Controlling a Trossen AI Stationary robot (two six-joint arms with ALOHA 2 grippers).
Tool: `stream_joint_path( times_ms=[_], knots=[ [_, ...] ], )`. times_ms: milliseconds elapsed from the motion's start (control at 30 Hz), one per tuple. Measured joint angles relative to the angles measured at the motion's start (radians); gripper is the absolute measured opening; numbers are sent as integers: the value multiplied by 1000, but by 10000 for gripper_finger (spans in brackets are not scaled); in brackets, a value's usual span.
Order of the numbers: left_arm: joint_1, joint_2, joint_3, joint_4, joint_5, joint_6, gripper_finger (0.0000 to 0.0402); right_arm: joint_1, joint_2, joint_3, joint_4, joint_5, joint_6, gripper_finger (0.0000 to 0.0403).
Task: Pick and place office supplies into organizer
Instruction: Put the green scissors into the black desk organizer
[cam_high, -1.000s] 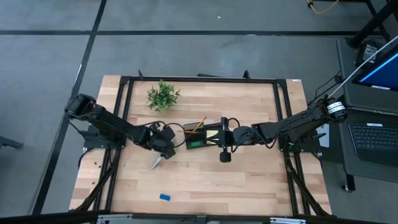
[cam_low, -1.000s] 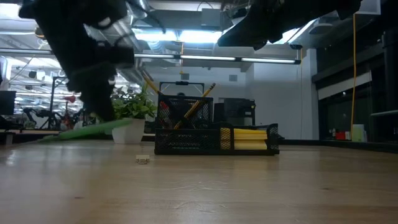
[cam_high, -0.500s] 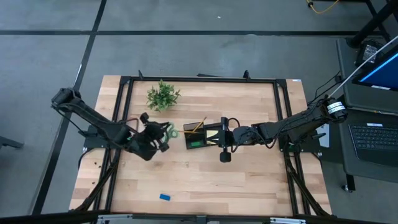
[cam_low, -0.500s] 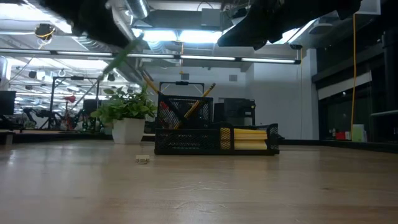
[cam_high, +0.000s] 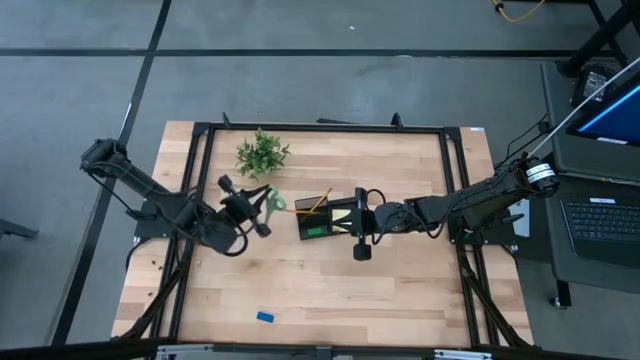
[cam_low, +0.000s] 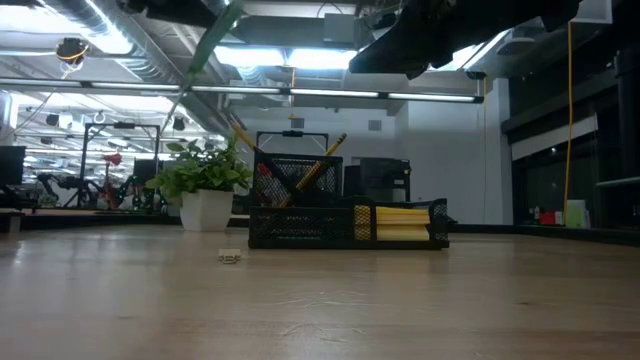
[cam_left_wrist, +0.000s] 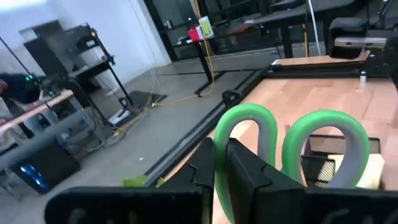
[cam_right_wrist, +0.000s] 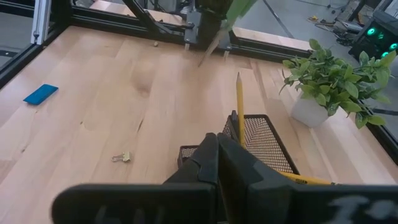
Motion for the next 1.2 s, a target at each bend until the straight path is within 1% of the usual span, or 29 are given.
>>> stream_joint_path(
  times_ms=[100, 167, 267, 333, 400, 467, 567, 667, 800, 900, 1000, 1100, 1167, 1200],
  knots=[
    [16, 0, 0, 101, 37, 128, 14, 0, 0, 0, 0, 0, 0, 10],
    [34, 0, 0, 189, 101, 223, 14, 0, 0, 0, 1, 0, 0, 10],
    [75, 1, -3, 352, 230, 395, 14, 0, 0, 0, 1, 0, 0, 10],
    [109, 0, -3, 455, 336, 494, 14, 0, 0, 0, 1, 0, 1, 10],
    [147, 1, -3, 535, 452, 572, 14, 0, 0, 0, 1, 0, 0, 10],
    [182, 0, -3, 590, 536, 632, 14, 0, 0, 0, 1, 0, -5, 10],
    [232, 0, -3, 624, 644, 663, 14, 0, 0, 0, 1, 0, -9, 10],
    [281, 13, -3, 625, 767, 649, 14, 0, 0, 0, 0, 0, -9, 10],
    [334, 62, -4, 669, 818, 650, 14, 0, 0, 0, 0, 0, -10, 10],
    [371, 109, -4, 758, 898, 670, 14, 0, 0, 0, 0, 0, -10, 10],
    [401, 152, -4, 845, 915, 702, 14, 0, 0, 0, -1, 0, -10, 10],
    [433, 175, -6, 883, 921, 694, 14, 0, 0, 0, -2, 0, -10, 10],
    [447, 183, -39, 956, 949, 687, 14, 1, 0, 0, -10, 0, -10, 10],
    [452, 183, -75, 1025, 963, 693, 14, 1, 0, 0, -14, 0, -10, 10]
  ],
)
